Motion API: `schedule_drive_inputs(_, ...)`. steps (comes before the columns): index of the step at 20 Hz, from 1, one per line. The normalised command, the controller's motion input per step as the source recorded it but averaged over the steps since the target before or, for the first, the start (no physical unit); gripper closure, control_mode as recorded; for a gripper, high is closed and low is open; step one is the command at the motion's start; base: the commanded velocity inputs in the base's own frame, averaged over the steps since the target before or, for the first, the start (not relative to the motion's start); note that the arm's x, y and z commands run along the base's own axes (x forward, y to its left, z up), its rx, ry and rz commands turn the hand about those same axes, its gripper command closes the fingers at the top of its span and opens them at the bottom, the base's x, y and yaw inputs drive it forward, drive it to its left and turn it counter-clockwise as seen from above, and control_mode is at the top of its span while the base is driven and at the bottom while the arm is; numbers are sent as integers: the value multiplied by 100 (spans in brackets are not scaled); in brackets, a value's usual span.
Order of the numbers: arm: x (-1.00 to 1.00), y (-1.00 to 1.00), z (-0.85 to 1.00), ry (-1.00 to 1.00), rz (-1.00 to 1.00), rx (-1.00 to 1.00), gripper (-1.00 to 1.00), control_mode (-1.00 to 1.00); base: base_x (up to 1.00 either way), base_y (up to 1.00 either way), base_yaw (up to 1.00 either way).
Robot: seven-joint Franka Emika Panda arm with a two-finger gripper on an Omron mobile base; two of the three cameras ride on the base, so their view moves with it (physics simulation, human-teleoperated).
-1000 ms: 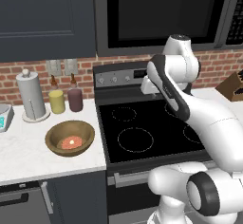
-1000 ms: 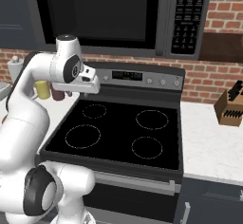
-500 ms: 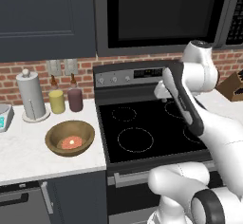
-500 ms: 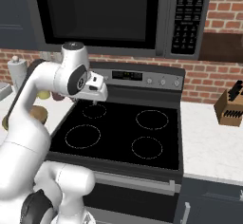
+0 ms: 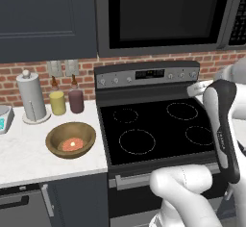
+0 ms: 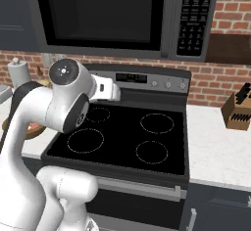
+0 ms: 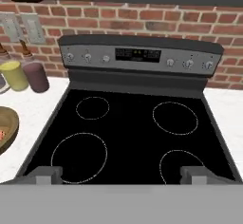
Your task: Open the microwave, place the bowl with waffle inside the microwave, then close the microwave door and turn it on.
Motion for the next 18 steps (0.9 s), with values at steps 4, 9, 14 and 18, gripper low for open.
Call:
schedule_drive_inputs(4, 0, -14, 100, -53, 0, -19, -100, -100, 0, 0, 0)
schedule_drive_inputs(9, 0, -37, 45, -23, -4, -10, -100, -100, 0, 0, 0)
schedule_drive_inputs(14, 14, -60, -12, -1, -1, 1, -100, -100, 0, 0, 0)
schedule_drive_inputs(18, 3, -55, 2, -27, 0, 7, -100, -100, 0, 0, 0)
